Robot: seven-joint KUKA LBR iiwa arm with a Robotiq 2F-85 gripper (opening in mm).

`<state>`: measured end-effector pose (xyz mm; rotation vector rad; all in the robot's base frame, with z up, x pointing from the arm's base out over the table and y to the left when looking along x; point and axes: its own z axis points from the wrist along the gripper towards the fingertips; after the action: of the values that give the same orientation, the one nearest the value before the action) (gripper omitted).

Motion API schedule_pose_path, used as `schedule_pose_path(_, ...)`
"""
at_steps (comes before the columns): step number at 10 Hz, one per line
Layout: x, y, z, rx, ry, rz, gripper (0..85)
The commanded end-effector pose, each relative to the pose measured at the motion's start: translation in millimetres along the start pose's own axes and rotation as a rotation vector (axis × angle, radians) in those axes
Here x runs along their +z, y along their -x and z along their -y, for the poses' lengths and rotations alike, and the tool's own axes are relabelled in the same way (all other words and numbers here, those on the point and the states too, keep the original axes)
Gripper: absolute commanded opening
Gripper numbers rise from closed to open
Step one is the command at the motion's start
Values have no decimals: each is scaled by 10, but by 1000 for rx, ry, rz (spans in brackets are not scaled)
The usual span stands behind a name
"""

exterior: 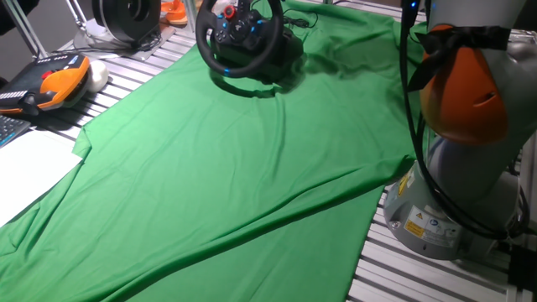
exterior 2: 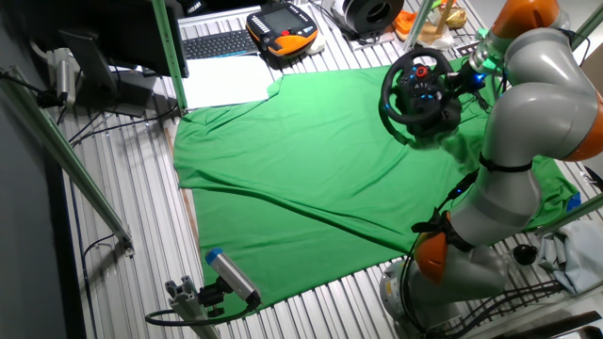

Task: Rotate the steering wheel 90 degrees clockwise

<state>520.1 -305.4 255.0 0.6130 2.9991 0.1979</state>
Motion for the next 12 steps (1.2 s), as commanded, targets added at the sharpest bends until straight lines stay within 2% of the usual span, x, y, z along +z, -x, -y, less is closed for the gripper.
schedule_pose_path(1,0,-4,-2,2,0,-2,340)
schedule_pose_path(4,14,-45,-8,8,-1,-10,340)
schedule_pose_path(8,140,-151,-42,27,2,-8,340)
schedule_pose_path(9,153,-169,-56,37,8,-25,340)
schedule_pose_path(12,194,-214,-78,47,10,-27,340)
